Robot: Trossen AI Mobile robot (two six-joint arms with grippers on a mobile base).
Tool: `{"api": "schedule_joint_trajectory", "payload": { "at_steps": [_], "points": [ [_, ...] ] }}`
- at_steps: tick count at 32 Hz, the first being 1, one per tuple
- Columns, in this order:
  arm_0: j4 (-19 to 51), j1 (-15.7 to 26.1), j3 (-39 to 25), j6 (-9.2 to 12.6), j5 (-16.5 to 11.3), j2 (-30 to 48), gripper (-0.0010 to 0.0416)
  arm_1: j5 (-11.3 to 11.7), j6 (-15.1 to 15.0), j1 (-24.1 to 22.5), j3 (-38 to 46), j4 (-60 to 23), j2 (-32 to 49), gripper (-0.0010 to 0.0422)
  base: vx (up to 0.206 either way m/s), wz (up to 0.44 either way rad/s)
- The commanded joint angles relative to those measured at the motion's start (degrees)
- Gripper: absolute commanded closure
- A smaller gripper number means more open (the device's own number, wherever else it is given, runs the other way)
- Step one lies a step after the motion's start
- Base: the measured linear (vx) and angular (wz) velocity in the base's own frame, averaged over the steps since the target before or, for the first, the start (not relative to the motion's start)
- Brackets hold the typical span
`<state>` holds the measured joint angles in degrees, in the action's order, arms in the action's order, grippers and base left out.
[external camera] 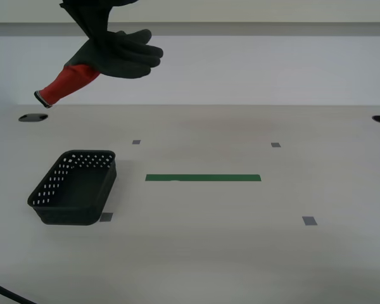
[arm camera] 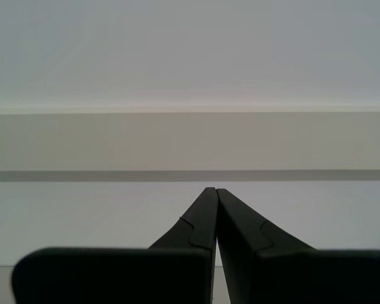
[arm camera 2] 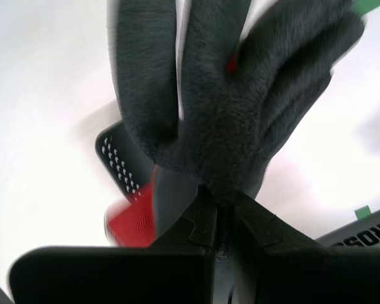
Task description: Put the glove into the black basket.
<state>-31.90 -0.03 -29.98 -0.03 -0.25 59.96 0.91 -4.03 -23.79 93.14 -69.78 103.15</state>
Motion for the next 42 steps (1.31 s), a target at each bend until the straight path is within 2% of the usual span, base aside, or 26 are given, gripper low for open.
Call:
{"api": "schedule_joint_trajectory", "payload": {
  "at_steps": [1,6,13,14,16,21,30,42],
  "points": [
    [0.0,0.0,-0.1,0.0,0.1,0.0,0.0405,0.2,0.4,2.4,-3.5,-0.1,-3.5,0.0413,0.0,0.0],
    [0.6,0.0,-0.1,0.0,0.1,0.0,0.0405,0.2,0.5,6.6,-10.7,1.7,-7.4,0.0413,0.0,0.0],
    [0.8,0.0,-0.1,0.0,0.1,0.0,0.0405,-0.1,1.1,7.9,-22.8,11.8,-7.5,0.0413,0.0,0.0],
    [0.7,0.0,-0.1,0.0,0.1,0.0,0.0405,-0.1,1.8,9.2,-27.7,15.5,-7.5,0.0413,0.0,0.0],
    [0.8,0.0,-0.1,0.0,0.1,0.0,0.0405,-0.1,2.6,10.4,-31.2,18.3,-7.5,0.0413,0.0,0.0],
    [1.1,0.0,-0.1,0.0,0.1,0.0,0.0405,-0.1,3.0,11.1,-32.0,21.3,-3.8,0.0413,0.0,0.0],
    [1.2,0.0,-0.1,0.0,0.1,0.0,0.0405,-0.7,3.6,11.4,-31.8,25.8,7.2,0.0413,0.0,0.0],
    [1.1,0.0,-0.1,0.0,0.1,0.0,0.0405,-0.7,4.4,11.5,-28.8,24.7,6.7,0.0402,0.0,0.0]
  ]
}}
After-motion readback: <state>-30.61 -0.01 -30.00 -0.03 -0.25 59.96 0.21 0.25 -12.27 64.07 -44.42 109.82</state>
